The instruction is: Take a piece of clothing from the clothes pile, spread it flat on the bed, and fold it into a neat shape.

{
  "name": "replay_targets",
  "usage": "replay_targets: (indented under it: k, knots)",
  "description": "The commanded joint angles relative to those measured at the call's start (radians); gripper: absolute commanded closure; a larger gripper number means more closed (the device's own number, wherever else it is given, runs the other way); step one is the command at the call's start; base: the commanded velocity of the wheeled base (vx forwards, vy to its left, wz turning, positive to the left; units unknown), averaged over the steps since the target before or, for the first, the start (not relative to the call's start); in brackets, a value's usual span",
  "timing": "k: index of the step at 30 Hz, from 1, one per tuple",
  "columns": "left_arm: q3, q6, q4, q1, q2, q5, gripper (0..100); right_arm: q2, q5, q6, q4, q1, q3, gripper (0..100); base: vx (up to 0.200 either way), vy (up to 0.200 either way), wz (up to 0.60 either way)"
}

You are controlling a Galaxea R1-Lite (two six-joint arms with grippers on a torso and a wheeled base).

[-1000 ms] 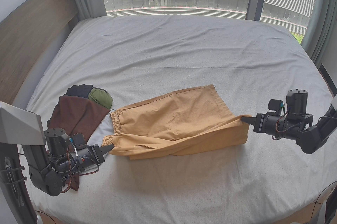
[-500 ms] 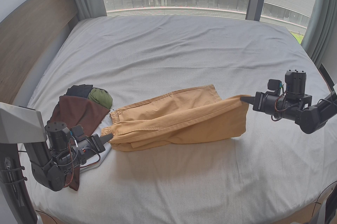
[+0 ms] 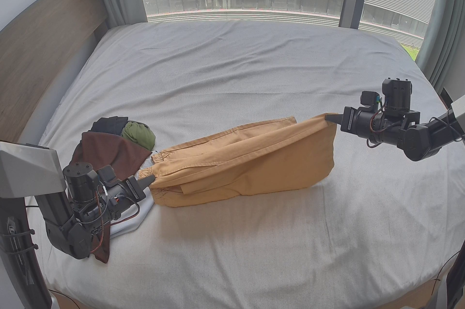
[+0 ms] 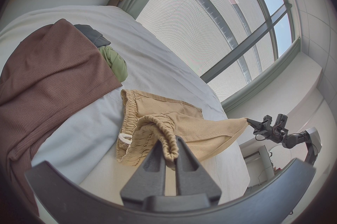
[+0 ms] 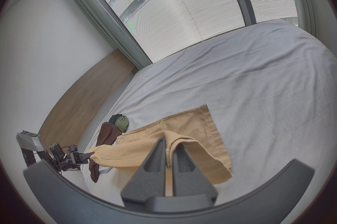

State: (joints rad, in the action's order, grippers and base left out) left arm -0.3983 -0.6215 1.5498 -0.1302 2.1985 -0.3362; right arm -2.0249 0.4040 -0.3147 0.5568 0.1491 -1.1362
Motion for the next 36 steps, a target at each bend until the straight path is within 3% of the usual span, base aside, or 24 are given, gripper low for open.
replay_targets:
  k: [1, 17, 36]
  knots:
    - [-0.02, -0.011, 0.0, 0.0, 0.007, 0.006, 100, -0.055, -0.002, 0.0, -0.015, 0.003, -0.068, 100, 0.0, 0.0, 0.0]
    - [-0.168, -0.072, 0.0, -0.003, 0.086, 0.057, 100, -0.193, -0.005, -0.02, -0.012, 0.003, -0.237, 100, 0.0, 0.0, 0.0]
    - [-0.298, -0.072, 0.0, -0.003, 0.182, 0.109, 100, -0.316, -0.028, -0.044, 0.038, 0.018, -0.353, 100, 0.0, 0.0, 0.0]
